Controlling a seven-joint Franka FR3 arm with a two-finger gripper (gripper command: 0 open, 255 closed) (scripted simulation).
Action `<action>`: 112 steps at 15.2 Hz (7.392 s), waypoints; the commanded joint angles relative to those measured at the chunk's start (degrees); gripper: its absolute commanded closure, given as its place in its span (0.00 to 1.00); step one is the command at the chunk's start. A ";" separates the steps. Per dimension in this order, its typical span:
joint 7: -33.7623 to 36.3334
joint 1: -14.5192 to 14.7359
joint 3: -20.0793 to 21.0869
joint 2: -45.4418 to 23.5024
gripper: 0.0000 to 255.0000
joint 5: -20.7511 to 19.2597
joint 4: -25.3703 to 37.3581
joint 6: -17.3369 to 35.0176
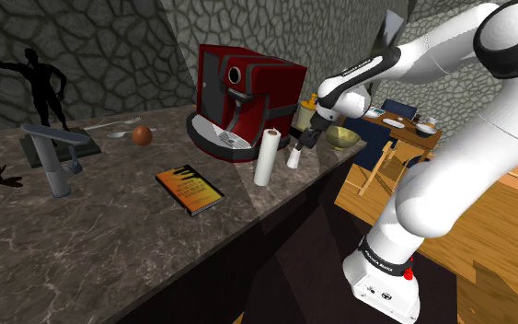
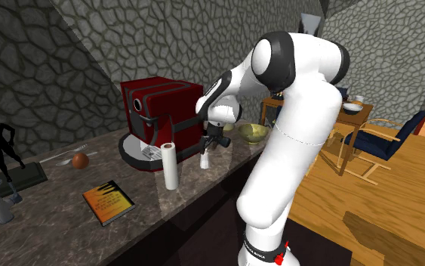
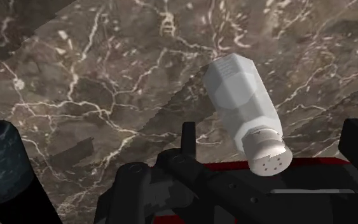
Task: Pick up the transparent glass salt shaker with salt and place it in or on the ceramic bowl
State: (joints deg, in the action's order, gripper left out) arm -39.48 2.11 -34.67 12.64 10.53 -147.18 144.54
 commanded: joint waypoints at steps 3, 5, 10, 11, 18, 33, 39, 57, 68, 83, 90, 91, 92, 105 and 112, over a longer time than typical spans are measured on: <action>-3.44 2.02 -1.27 -3.69 0.00 4.46 -0.26 3.29; -5.84 3.36 -1.85 -6.13 0.00 7.85 -0.23 5.06; -5.85 3.31 -1.79 -6.13 0.00 7.86 -0.23 5.06; -5.85 3.31 -1.79 -6.13 0.00 7.86 -0.23 5.06; -5.87 3.30 -1.80 -6.13 1.00 7.87 -0.23 5.05; 2.41 -0.09 0.88 1.22 1.00 -1.63 1.82 -2.49; 5.48 -1.52 2.47 4.59 1.00 -4.69 3.86 -7.35; 8.95 -3.46 4.45 9.69 1.00 -8.22 13.04 -21.08; -11.36 -4.01 -10.53 -6.05 1.00 1.01 29.89 -27.63; -35.31 -29.60 -13.11 -43.36 1.00 27.43 70.46 -49.57; -36.40 -39.14 -10.22 -52.47 1.00 31.74 83.43 -54.01; -36.71 -38.83 -10.23 -52.45 1.00 31.77 82.54 -53.29; -37.01 -38.54 -10.24 -52.45 1.00 31.80 81.68 -52.59; -40.13 -36.47 -9.76 -53.44 1.00 32.91 74.16 -45.54; -40.13 -36.47 -9.76 -53.44 0.00 32.91 74.16 -45.54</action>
State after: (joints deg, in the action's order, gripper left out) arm -79.60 -34.36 -44.42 -40.80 43.44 -73.02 99.00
